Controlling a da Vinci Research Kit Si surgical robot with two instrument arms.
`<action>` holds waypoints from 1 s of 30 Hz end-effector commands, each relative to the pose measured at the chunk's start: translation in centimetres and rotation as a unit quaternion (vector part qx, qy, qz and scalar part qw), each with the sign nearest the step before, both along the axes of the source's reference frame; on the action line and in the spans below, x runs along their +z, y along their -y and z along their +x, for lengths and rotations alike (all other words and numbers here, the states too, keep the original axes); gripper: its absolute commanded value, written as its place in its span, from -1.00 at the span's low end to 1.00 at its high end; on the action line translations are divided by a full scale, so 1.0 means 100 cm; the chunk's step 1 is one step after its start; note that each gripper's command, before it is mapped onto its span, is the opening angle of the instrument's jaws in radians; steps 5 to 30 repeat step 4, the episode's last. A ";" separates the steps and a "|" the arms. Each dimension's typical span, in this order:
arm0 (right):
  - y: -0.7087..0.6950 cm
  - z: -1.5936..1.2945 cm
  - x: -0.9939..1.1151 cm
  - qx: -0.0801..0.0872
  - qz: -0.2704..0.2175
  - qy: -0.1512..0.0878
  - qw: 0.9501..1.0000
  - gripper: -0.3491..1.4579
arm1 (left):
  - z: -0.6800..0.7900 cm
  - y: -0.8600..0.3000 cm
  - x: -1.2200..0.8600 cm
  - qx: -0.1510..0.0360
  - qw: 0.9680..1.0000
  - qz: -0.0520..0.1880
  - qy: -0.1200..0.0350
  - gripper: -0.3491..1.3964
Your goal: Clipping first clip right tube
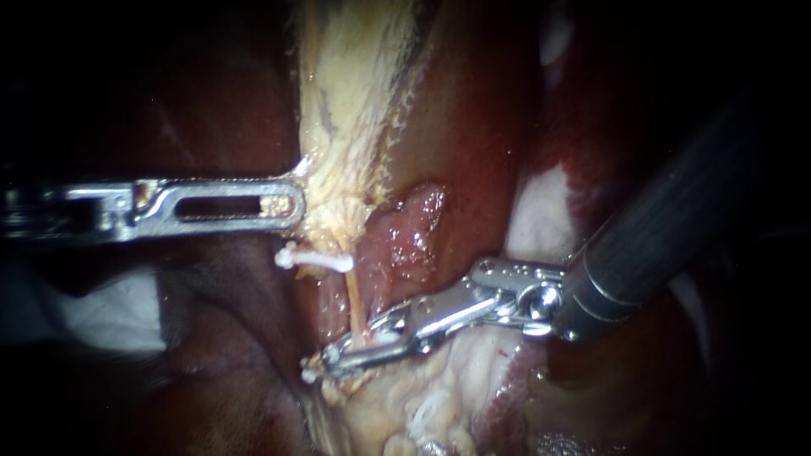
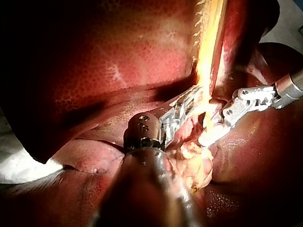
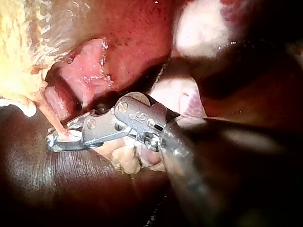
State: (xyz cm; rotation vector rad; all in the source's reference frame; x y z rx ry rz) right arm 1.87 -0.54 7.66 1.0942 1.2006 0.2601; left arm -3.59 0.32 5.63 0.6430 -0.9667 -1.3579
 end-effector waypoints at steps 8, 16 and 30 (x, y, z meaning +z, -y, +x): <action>0.0000 0.0000 0.0000 0.000 0.000 0.000 1.000 -1.00 | 0.0000 0.0000 0.0000 0.000 1.000 0.000 0.000 -1.00; 0.0000 0.0000 0.0000 0.000 0.000 0.000 1.000 -1.00 | 0.0000 0.0000 0.0000 0.000 1.000 0.000 0.000 -1.00; 0.0000 0.0000 0.0000 0.000 0.000 0.000 1.000 -1.00 | 0.0000 0.0000 0.0000 0.000 1.000 0.000 0.000 -1.00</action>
